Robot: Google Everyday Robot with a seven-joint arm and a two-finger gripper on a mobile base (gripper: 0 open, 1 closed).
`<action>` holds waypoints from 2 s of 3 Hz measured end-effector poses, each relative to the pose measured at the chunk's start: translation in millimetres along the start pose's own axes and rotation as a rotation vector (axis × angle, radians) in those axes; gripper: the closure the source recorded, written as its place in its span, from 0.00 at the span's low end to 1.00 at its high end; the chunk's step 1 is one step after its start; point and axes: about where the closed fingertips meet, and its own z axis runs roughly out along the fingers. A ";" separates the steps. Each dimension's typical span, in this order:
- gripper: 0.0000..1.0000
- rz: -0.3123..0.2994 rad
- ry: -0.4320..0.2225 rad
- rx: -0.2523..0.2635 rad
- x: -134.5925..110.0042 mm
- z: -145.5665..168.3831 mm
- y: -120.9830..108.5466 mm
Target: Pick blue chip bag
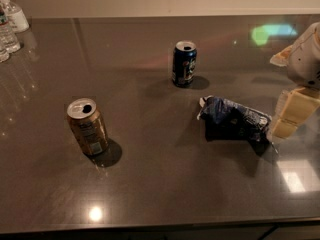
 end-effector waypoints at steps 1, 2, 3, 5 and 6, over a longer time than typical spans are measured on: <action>0.00 0.043 -0.016 -0.059 4.1 24.7 3.6; 0.00 0.060 -0.032 -0.100 5.2 45.2 11.3; 0.00 0.072 -0.055 -0.123 5.3 63.4 18.4; 0.18 0.091 -0.120 -0.141 1.2 81.3 22.6; 0.41 0.093 -0.126 -0.142 -1.4 83.0 22.0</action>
Offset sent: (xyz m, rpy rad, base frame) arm -0.0008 0.0102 -0.0763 0.1119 0.1439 -0.0285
